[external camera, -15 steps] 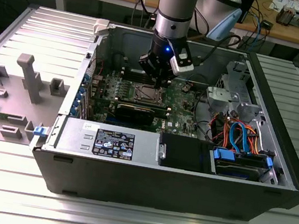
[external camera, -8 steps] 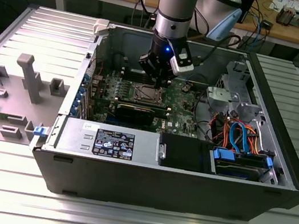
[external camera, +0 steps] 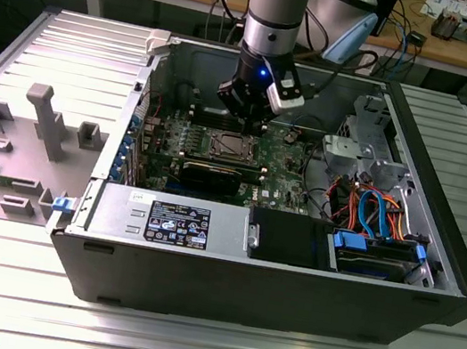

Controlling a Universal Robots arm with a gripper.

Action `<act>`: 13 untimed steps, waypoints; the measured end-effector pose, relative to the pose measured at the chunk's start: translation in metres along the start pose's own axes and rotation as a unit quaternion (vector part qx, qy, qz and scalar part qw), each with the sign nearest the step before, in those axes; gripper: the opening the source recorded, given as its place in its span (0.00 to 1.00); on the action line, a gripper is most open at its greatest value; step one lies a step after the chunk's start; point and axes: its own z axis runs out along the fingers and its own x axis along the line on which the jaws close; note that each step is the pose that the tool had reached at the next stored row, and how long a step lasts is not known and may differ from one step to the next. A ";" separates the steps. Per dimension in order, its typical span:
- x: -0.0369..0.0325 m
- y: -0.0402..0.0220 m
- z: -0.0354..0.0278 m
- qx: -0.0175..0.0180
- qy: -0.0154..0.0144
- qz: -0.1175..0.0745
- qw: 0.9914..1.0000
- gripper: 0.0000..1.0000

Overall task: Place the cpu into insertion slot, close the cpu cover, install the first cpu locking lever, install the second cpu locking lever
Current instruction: 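Install the second cpu locking lever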

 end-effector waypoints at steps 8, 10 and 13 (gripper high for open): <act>-0.0001 -0.0081 0.0007 0.001 0.000 0.000 1.000 0.11; 0.0002 -0.0083 0.0006 0.001 0.000 0.000 1.000 0.11; 0.0002 -0.0083 0.0006 0.001 0.000 0.000 1.000 0.11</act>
